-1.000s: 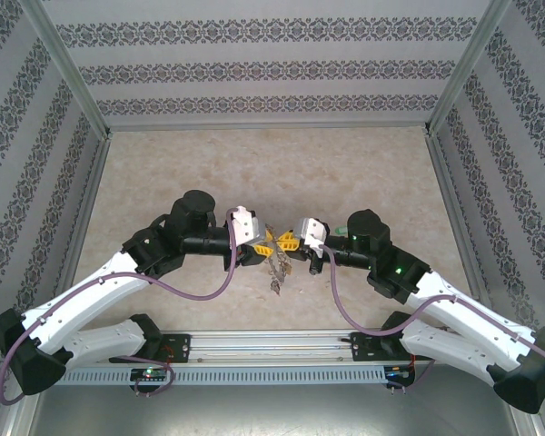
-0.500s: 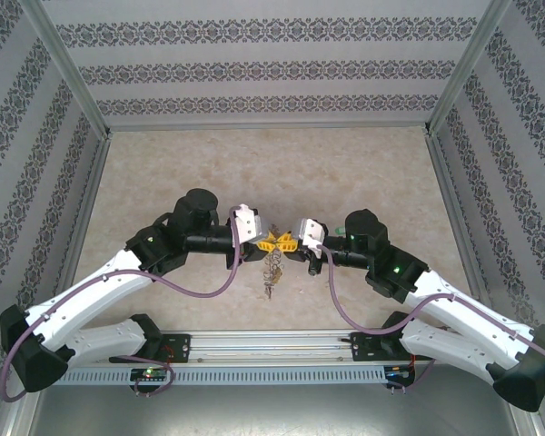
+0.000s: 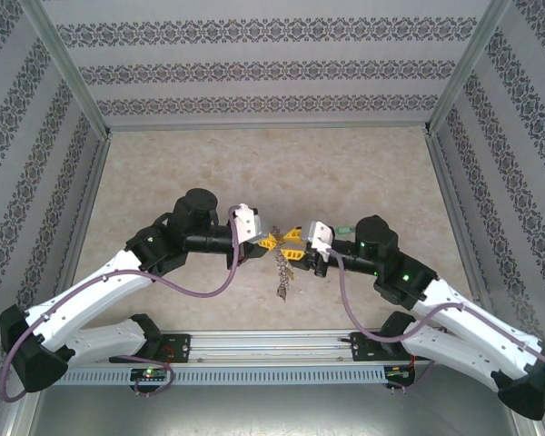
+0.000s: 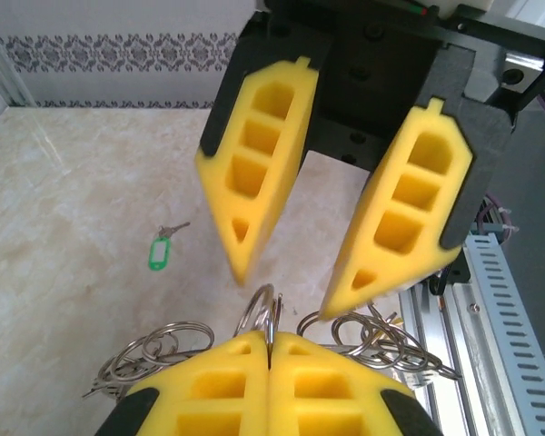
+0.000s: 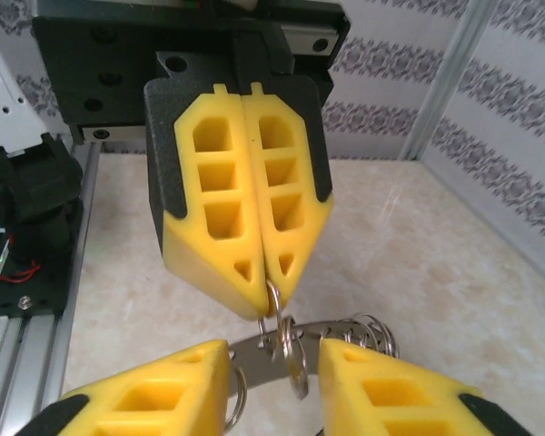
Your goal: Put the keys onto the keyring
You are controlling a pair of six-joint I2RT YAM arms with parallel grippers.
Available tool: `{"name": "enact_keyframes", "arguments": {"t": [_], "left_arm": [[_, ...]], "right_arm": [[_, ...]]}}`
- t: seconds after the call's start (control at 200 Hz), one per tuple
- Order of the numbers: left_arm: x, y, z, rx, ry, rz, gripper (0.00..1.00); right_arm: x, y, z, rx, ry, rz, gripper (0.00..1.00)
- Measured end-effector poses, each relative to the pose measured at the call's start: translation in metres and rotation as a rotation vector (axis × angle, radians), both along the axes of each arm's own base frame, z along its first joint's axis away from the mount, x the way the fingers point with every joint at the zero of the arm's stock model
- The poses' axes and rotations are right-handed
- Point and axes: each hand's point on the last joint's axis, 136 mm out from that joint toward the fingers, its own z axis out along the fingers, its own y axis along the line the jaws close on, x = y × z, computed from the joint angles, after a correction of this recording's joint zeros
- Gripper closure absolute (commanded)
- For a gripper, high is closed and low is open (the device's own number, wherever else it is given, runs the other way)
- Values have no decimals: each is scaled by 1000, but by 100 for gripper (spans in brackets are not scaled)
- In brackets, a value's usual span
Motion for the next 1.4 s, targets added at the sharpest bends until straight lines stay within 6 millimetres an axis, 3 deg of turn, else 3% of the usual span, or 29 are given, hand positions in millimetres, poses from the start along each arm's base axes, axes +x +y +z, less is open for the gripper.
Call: {"name": "enact_keyframes", "arguments": {"t": [0.245,0.475,0.659,0.914,1.399], "left_arm": [[-12,1,25,-105,-5,-37,100],[-18,-2,40,-169,1,-65,100],[-18,-3,38,-181,13,-65,100],[-18,-3,33,-181,23,-63,100],[-18,-1,36,-198,26,-67,100]], "right_arm": [[-12,-18,19,81,-30,-27,76],[-14,-8,14,81,17,22,87],[-16,2,6,72,57,68,93],[-23,-2,23,120,20,91,98],[-18,6,28,107,24,106,96]]}}
